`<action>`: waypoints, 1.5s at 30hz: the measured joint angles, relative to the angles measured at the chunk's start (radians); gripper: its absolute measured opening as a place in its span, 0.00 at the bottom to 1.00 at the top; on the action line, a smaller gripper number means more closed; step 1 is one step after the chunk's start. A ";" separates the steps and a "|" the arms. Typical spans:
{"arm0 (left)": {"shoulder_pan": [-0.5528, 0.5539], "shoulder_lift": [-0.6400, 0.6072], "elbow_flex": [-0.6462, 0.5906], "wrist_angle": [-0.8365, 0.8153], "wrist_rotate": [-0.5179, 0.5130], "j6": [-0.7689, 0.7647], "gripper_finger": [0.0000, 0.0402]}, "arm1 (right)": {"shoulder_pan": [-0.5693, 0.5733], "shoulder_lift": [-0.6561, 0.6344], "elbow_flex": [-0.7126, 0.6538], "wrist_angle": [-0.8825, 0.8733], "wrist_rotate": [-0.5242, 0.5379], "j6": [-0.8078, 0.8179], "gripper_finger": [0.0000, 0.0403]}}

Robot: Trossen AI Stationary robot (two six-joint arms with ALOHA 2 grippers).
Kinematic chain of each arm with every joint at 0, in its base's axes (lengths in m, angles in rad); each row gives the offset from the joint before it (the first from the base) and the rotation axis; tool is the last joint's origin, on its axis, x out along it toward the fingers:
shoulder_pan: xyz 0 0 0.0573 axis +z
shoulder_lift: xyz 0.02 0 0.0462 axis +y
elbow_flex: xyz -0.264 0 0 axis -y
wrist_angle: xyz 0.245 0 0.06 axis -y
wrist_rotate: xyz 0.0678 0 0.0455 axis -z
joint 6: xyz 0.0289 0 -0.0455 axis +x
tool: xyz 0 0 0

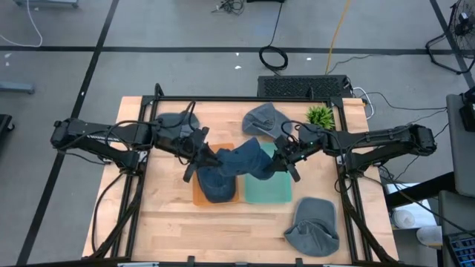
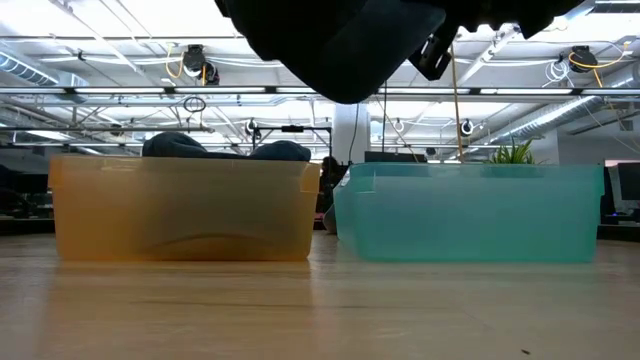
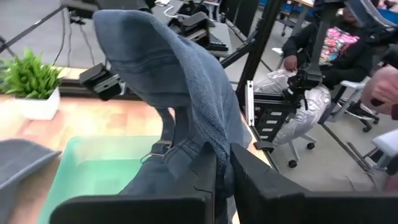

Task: Pick & Place hat
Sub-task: Put the blue cap into the orange bin

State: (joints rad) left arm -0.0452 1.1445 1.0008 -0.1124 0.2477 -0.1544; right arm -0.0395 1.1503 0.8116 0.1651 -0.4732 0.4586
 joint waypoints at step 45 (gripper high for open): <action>0.002 -0.474 0.052 -0.528 -0.230 0.086 0.06 | -0.156 0.000 0.001 0.320 0.443 -0.447 0.64</action>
State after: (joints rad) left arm -0.0433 0.6702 1.0524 -0.6408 0.0177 -0.0684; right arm -0.1953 1.1500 0.8124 0.4850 -0.0305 0.0118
